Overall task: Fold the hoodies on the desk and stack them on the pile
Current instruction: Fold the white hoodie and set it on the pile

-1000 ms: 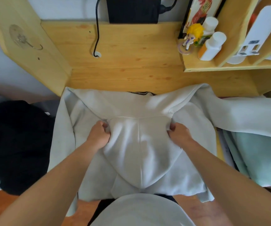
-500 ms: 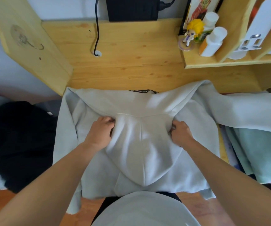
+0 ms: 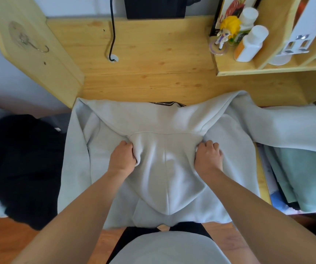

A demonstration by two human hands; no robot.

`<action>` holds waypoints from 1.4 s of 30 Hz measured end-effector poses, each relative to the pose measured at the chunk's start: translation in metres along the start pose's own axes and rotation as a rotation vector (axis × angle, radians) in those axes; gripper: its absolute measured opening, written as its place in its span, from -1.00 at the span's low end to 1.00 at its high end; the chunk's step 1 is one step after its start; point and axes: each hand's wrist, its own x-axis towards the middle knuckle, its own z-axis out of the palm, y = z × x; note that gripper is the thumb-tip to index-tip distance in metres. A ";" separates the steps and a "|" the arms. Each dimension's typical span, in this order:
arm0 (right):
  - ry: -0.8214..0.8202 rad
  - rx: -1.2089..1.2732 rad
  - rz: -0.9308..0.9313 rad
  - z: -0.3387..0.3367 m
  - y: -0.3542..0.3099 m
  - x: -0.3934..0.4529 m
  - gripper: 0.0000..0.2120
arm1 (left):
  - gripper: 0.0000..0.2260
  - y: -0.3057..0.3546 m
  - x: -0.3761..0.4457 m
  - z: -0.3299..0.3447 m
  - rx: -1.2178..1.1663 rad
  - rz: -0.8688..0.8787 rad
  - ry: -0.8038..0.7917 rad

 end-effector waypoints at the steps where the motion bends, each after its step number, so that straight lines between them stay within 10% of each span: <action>1: -0.006 -0.026 -0.001 0.000 0.000 0.000 -0.74 | -0.91 0.000 0.001 -0.004 -0.071 -0.037 0.011; 7: -0.054 -0.079 -0.059 -0.004 0.003 0.001 -0.73 | -0.95 -0.021 -0.002 -0.046 -0.432 -0.207 0.251; 14: 0.009 0.204 -0.049 -0.024 0.018 0.014 -0.84 | -0.83 -0.025 0.001 -0.043 -0.515 -0.186 0.139; 22: 0.110 0.703 0.446 -0.052 0.036 0.032 -0.78 | -0.83 -0.023 0.009 -0.034 -0.404 -0.246 0.074; 26: -0.084 0.793 0.411 -0.054 0.013 0.054 -0.60 | -0.64 -0.024 0.031 -0.042 -0.932 -0.677 -0.017; 33: -0.384 1.082 0.589 -0.045 -0.002 0.095 -0.61 | -0.87 0.003 0.072 -0.048 -1.087 -0.702 -0.184; 38: 0.034 1.222 0.422 -0.066 -0.018 0.126 -0.98 | -0.80 0.015 0.108 -0.080 -1.306 -0.476 0.229; 42: 0.147 1.396 0.398 -0.090 -0.021 0.162 -0.76 | -0.81 0.027 0.130 -0.099 -1.252 -0.313 0.327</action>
